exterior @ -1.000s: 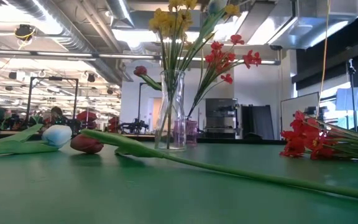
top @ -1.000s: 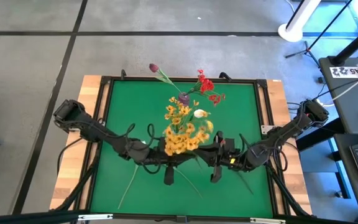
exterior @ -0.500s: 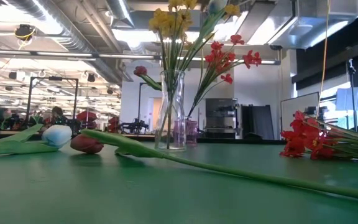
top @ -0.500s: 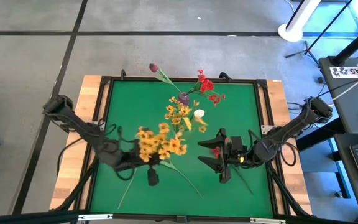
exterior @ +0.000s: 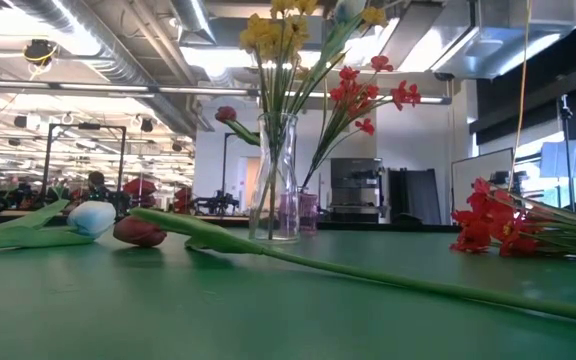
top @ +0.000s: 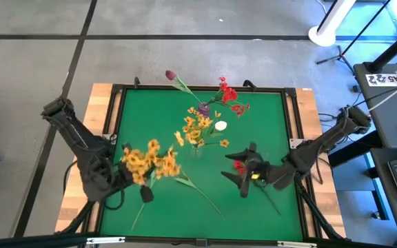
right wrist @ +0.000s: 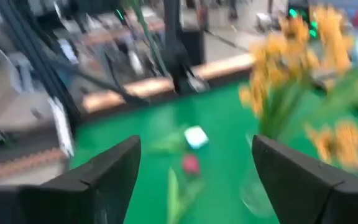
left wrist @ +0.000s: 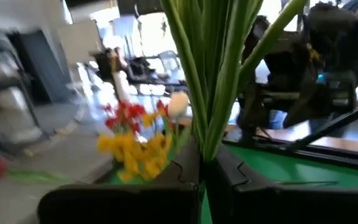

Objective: Sort flowers into vase by color
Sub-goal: Put the yellow flowers into the transparent vase

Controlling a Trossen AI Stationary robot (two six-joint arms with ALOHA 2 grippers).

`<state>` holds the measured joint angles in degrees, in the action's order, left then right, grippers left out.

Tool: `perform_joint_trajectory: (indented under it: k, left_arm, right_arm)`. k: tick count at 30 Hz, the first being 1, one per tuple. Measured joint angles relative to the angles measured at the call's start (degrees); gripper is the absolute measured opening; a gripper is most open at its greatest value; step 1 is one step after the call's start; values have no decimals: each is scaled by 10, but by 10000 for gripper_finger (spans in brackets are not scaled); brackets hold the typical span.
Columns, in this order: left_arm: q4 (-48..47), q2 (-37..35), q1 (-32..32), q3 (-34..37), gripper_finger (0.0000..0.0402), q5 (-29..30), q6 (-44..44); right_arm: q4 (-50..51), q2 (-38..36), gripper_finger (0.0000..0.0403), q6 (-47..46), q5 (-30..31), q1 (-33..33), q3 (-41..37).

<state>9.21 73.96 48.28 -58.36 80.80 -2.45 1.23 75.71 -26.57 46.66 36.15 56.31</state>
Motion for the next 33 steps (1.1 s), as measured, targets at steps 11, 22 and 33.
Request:
perform_joint_trajectory:
  k: [11,22,33]
  left_arm:
    - [207,-32,-158,190,2,-214,-63]
    - [303,-27,-240,208,2,-285,46]
    - [295,18,-308,208,2,-346,43]
  right_arm:
    - [58,158,308,-77,118,1,-1]
    - [-7,272,308,-149,100,-52,0]
    - [-47,276,308,-118,97,-58,0]
